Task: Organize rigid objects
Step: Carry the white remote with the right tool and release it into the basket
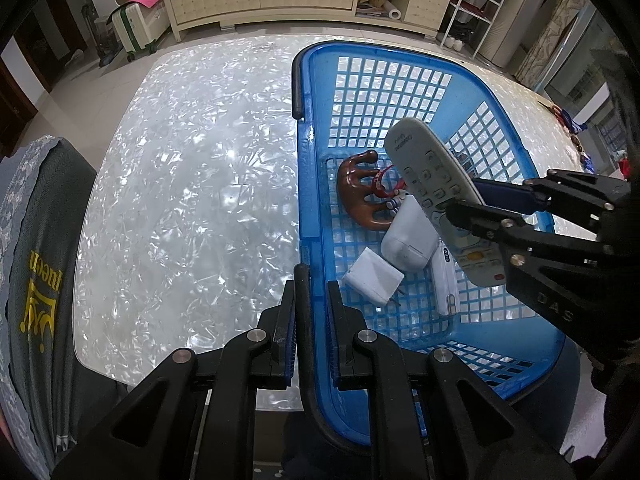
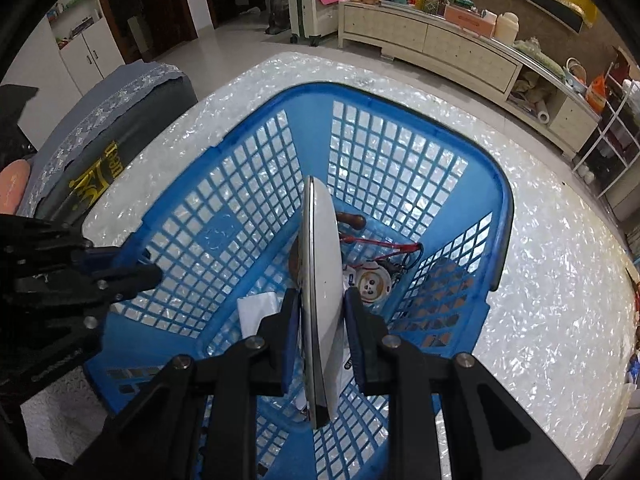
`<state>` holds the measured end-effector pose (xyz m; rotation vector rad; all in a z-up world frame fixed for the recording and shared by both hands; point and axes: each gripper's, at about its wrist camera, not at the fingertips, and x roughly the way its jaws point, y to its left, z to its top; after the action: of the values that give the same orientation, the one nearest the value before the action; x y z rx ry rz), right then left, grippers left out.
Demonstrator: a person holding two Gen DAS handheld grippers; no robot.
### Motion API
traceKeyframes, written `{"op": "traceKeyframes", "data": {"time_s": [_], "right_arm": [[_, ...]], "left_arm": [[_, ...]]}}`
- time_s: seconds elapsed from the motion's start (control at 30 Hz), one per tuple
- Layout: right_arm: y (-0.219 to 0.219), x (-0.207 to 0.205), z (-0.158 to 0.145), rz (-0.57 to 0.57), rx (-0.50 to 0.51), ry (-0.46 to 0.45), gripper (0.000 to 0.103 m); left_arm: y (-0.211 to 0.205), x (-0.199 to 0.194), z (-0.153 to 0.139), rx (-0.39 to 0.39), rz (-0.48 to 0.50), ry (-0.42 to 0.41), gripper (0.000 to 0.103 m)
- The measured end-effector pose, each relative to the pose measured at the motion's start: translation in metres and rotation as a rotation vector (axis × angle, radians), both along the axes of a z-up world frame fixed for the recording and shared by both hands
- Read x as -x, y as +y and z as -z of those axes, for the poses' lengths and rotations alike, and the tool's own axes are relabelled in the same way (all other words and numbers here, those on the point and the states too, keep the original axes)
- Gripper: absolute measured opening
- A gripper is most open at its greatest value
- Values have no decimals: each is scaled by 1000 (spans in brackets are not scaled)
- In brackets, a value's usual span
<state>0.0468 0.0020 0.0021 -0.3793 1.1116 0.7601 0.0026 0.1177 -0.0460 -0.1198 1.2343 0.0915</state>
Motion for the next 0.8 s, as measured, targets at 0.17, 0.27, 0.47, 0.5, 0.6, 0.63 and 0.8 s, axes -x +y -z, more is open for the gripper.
{"op": "traceKeyframes", "data": {"time_s": [0.17, 0.27, 0.47, 0.5, 0.6, 0.63, 0.8], "right_arm": [[0, -1, 2, 2, 7, -14, 21], [0, 0, 1, -1, 10, -19, 21], [4, 1, 3, 8, 17, -27, 22], [5, 1, 3, 12, 22, -30, 22], [5, 1, 3, 14, 22, -34, 22], [3, 0, 3, 19, 14, -29, 22], [-1, -6, -3, 16, -31, -11, 62]], "left_arm": [[0, 0, 0, -1, 0, -2, 14], [0, 0, 0, 3, -2, -2, 14], [0, 1, 0, 3, -2, -2, 14], [0, 0, 0, 6, -3, -2, 14], [0, 1, 1, 6, -2, -3, 14], [0, 1, 1, 5, -1, -2, 14], [-1, 3, 0, 5, 4, 0, 14]]}}
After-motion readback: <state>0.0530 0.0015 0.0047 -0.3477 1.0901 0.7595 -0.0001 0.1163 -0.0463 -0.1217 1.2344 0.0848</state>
